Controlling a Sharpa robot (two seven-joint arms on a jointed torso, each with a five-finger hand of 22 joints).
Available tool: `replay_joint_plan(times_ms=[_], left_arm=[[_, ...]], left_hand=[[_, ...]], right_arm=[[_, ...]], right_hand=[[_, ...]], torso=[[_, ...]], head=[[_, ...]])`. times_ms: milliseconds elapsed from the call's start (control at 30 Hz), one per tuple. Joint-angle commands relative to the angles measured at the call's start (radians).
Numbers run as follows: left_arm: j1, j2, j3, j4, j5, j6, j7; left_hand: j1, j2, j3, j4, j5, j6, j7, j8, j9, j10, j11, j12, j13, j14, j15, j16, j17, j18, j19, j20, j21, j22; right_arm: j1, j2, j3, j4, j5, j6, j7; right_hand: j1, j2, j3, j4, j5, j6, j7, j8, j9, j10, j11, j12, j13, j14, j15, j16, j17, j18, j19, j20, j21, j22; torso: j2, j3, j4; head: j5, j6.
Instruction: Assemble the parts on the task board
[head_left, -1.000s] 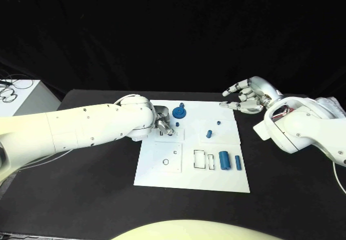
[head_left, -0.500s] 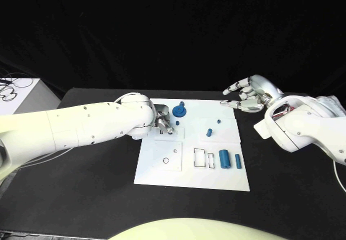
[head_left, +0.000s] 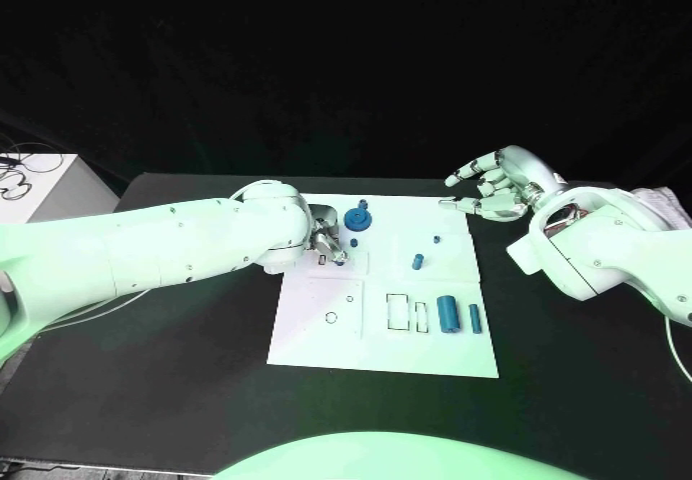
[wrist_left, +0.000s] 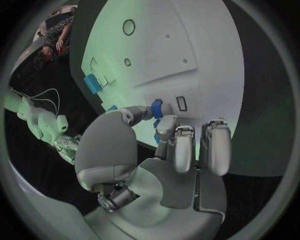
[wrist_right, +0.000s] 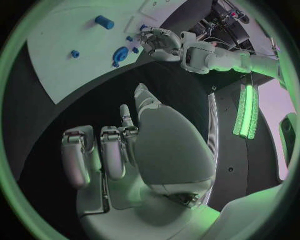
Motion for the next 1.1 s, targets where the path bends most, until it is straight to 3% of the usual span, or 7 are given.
replay_joint_plan(times_ms=[33,467,1100], left_arm=[[-0.007,0.007,-0.007,-0.007,0.010,0.039,-0.003],[-0.008,0.020,-0.009,-0.021,0.017,0.058,-0.004],[-0.007,0.024,-0.010,-0.028,0.015,0.061,-0.003]], left_hand=[[-0.006,0.006,0.170,-0.172,-0.008,0.002,-0.009,0.004,0.001,0.008,0.001,-0.004,-0.001,0.106,-0.007,0.003,0.263,-0.019,0.003,-0.003,0.002,0.083],[-0.014,0.010,0.163,-0.168,-0.012,0.005,-0.011,0.006,0.004,0.010,-0.001,-0.003,0.000,0.106,-0.007,0.003,0.263,-0.019,0.003,-0.004,0.002,0.084],[-0.054,0.023,0.097,-0.136,-0.020,0.019,-0.024,0.017,0.020,0.022,-0.009,0.004,0.011,0.106,-0.013,0.003,0.263,-0.021,0.008,-0.009,0.002,0.090]], right_arm=[[0.000,-0.001,0.000,0.002,-0.005,0.013,0.007],[0.000,-0.001,0.000,0.004,-0.005,0.013,0.007],[0.000,-0.002,0.000,0.004,-0.005,0.013,0.008]], right_hand=[[-0.010,-0.002,0.000,0.004,0.005,0.001,-0.001,0.007,0.001,0.031,0.001,-0.005,0.195,0.100,-0.001,-0.002,0.242,-0.014,0.105,-0.002,0.002,0.263],[-0.014,-0.001,0.001,0.008,0.005,0.000,-0.002,0.009,0.000,0.031,0.000,-0.005,0.195,0.100,-0.001,-0.003,0.241,-0.014,0.105,-0.003,0.002,0.263],[-0.014,0.000,0.002,0.009,0.005,-0.001,-0.002,0.010,0.000,0.030,0.000,-0.006,0.194,0.100,-0.002,-0.003,0.240,-0.014,0.105,-0.003,0.002,0.263]], torso=[[0.000,0.0004,0.0007],[-0.001,0.0003,0.0003],[-0.001,0.0005,0.0008]], head=[[-0.001,-0.002],[-0.001,-0.008],[-0.002,-0.012]])
